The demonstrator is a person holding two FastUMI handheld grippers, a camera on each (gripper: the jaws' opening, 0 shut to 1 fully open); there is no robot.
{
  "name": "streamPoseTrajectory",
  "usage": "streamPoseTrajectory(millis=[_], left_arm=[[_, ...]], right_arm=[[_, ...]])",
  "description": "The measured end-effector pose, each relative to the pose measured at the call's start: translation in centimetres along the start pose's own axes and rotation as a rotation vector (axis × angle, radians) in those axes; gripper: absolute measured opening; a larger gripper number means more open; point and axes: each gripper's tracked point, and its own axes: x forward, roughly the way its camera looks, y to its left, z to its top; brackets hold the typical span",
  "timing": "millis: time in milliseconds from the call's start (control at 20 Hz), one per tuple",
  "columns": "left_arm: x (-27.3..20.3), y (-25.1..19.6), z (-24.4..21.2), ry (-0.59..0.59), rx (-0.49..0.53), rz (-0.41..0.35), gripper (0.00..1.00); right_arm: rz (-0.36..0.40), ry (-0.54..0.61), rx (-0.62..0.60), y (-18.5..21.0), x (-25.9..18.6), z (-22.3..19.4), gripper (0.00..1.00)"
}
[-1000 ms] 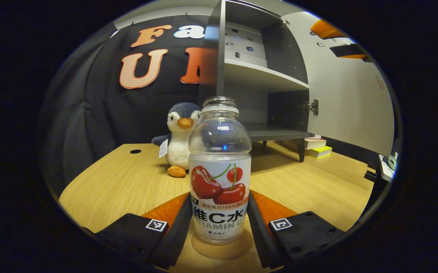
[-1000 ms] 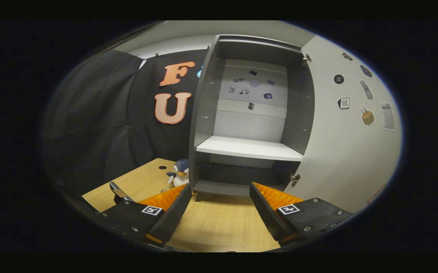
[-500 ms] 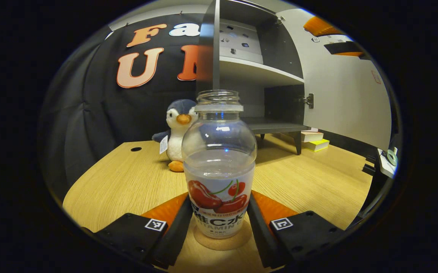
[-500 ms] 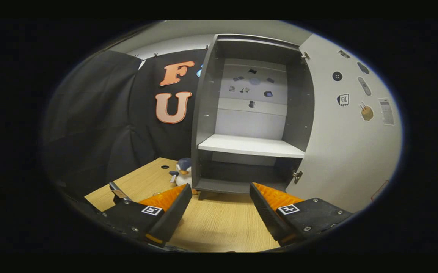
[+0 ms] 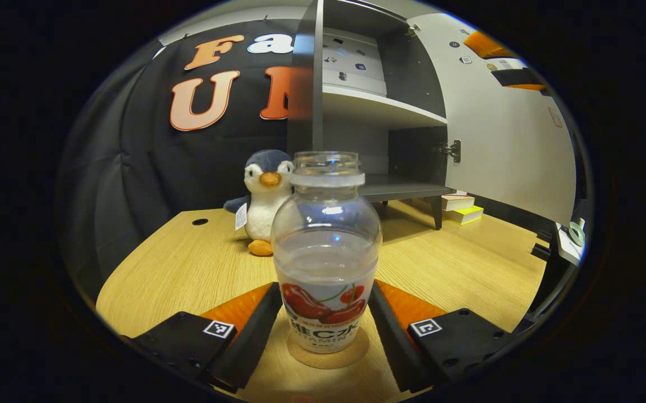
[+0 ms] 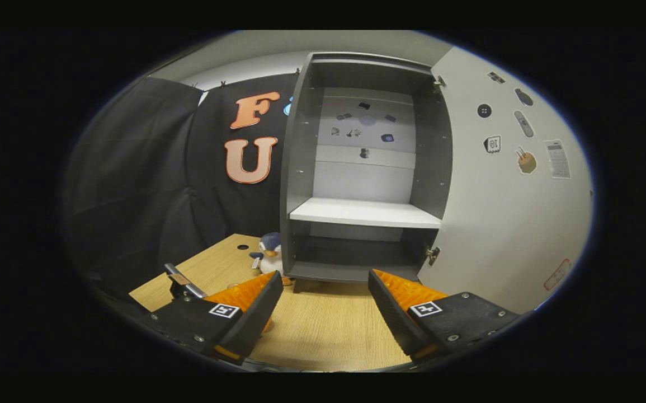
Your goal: Open the cabinet door with the right hand, grasp the bottle in the cabinet with the left hand and place it on the coaster, then close the cabinet door with the right hand.
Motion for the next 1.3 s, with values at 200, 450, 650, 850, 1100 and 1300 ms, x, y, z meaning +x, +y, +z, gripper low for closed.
streamPoseTrajectory(millis=[200, 450, 650, 850, 1100, 1300], left_arm=[[-0.2, 0.3, 2.2, -0.031, -0.015, -0.002, 0.98], [-1.1, 0.3, 5.0, -0.072, -0.034, -0.034, 0.98], [-1.7, 0.2, 8.0, -0.119, -0.037, -0.048, 0.98], [-2.3, 0.6, 11.6, -0.177, -0.037, -0.013, 0.98], [-3.5, -0.1, 15.6, -0.225, -0.039, 0.025, 0.98], [-4.9, -0.9, 18.5, -0.241, -0.042, 0.058, 0.99]], right_arm=[[-0.026, -0.022, 0.024, 0.1, -0.8, 0.7, 0.95], [-0.099, -0.040, 0.035, 0.0, -2.6, 0.9, 0.95], [-0.122, -0.057, 0.035, -0.2, -4.4, 1.4, 0.95], [-0.138, -0.097, 0.022, -1.8, -5.3, 2.6, 0.95], [-0.160, -0.148, 0.025, -5.6, -7.2, 4.6, 0.95], [-0.175, -0.179, 0.047, -8.7, -8.7, 5.8, 0.95]])
